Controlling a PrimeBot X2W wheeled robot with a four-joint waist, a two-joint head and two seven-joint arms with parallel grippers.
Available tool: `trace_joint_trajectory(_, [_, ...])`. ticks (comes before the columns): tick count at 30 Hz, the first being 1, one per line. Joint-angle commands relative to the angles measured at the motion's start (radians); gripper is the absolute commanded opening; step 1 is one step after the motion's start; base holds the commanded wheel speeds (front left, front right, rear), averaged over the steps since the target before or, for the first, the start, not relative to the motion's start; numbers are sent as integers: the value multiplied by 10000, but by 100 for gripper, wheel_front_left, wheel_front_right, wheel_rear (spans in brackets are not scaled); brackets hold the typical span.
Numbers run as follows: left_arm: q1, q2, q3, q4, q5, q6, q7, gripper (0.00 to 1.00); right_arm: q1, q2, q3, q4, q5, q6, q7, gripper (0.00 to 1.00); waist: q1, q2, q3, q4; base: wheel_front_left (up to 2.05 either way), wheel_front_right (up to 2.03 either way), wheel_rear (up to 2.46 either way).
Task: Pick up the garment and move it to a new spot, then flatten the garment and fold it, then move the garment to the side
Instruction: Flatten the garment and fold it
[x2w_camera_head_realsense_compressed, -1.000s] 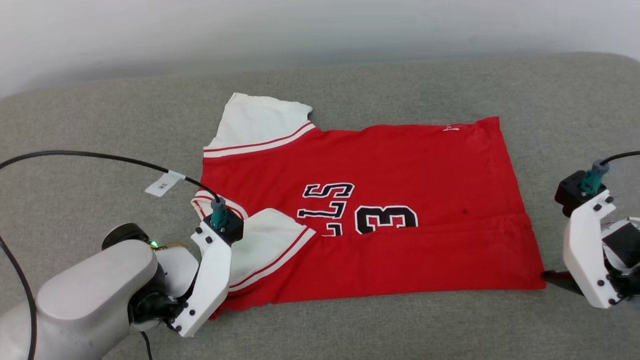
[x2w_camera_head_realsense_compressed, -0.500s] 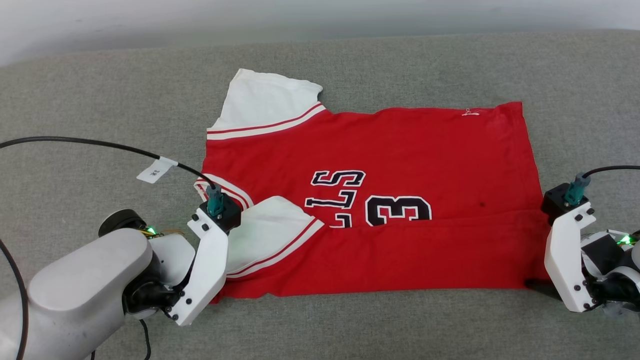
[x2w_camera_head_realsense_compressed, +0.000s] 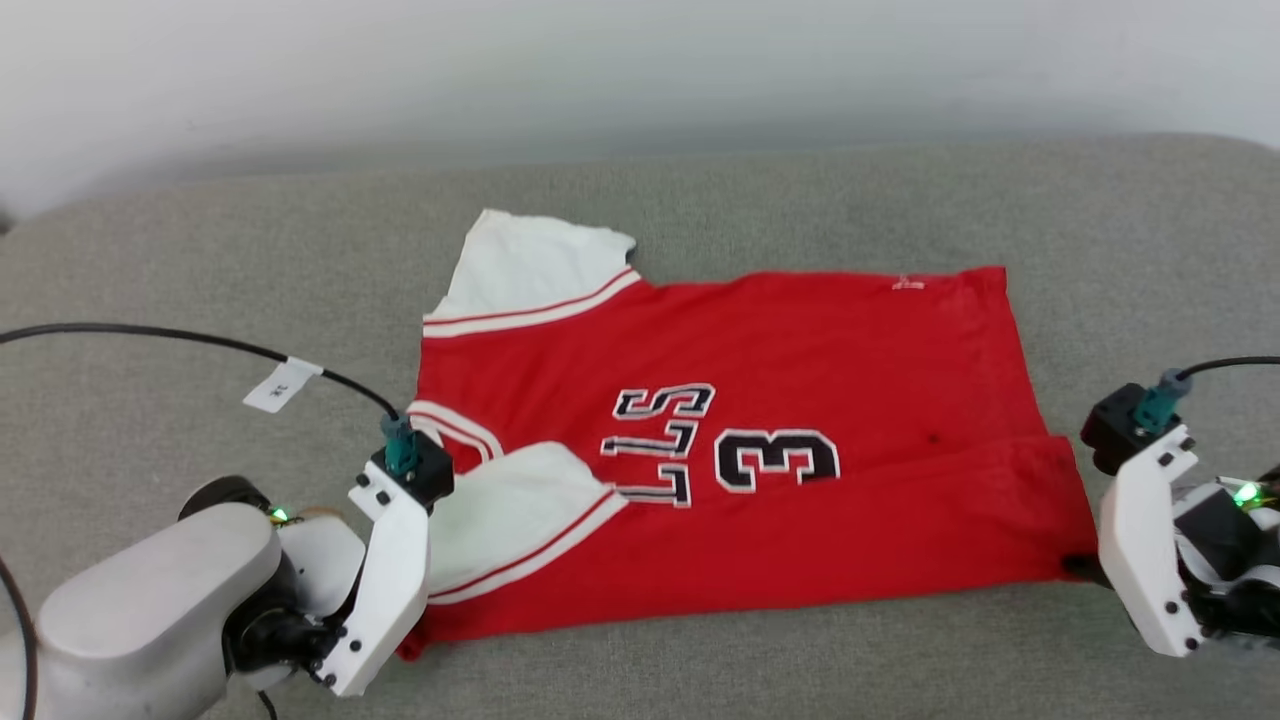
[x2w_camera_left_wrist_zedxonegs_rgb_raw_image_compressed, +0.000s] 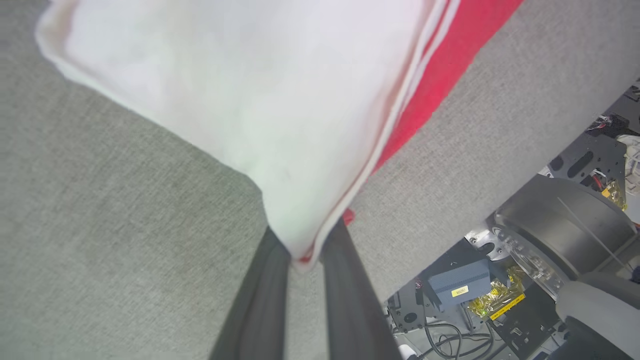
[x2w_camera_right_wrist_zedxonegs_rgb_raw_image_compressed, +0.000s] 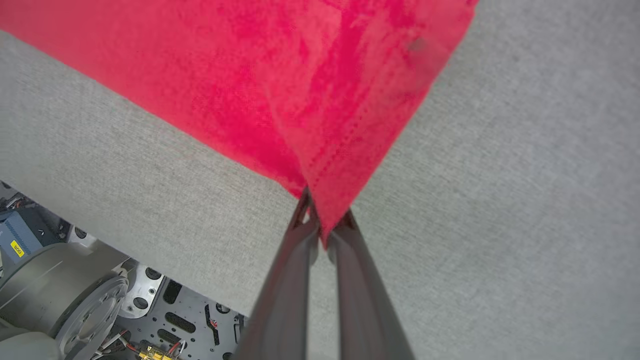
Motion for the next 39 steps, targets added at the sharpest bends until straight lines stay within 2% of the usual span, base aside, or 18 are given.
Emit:
trace_joint_trajectory(1, [159,51,-12,-31,-39,7,-20,0,150,-91,5,-56,64,-5,-22,0,0,0,-195,-13,0,0,0])
trace_joint_trajectory(8, [650,515,-88,-614,-207,7,18,0,795,-1138,-167,-1130,530,-6,-40,0,0,0,-505,-28,0,0,0])
trace_joint_trajectory(11, [914,605,-128,-735,-217,13,35,0,1209,-1379,-201,-1376,583,-6,25,0,0,0,-475,-60,0,0,0])
trace_joint_trajectory(18, [1355,521,-188,-719,-114,152,-30,0,1774,-980,-262,-926,263,-8,126,0,0,0,-173,-129,0,0,0])
trace_joint_trajectory(19, [1359,487,-193,-670,-90,156,-75,18,1785,-887,-293,-826,195,-8,91,3,0,0,-147,-121,0,0,0])
trace_joint_trajectory(20, [1338,455,-160,-638,-6,148,-209,100,1817,-802,-338,-726,148,-7,30,44,0,0,-136,-106,0,0,0])
trace_joint_trajectory(21, [1347,433,-143,-576,7,152,-288,100,1865,-723,-387,-660,117,-7,-25,100,0,0,-141,-88,0,0,0])
trace_joint_trajectory(27, [1133,623,209,-480,-61,121,-837,100,1962,-493,-1014,-646,-236,-7,-1136,100,0,0,-468,-40,0,0,0])
trace_joint_trajectory(31, [864,860,705,-475,-22,233,-1546,100,2117,-336,-1863,-737,-818,-7,-2634,100,0,0,-678,-63,0,0,0])
trace_joint_trajectory(35, [498,964,1120,-217,606,349,-2598,100,2360,232,-3110,-677,-1759,-7,-4542,100,0,0,-704,-184,0,0,0])
trace_joint_trajectory(39, [-56,740,1538,142,1389,765,-3764,100,2700,1072,-4612,-836,-2832,-7,-6126,100,0,0,-618,-367,0,0,0])
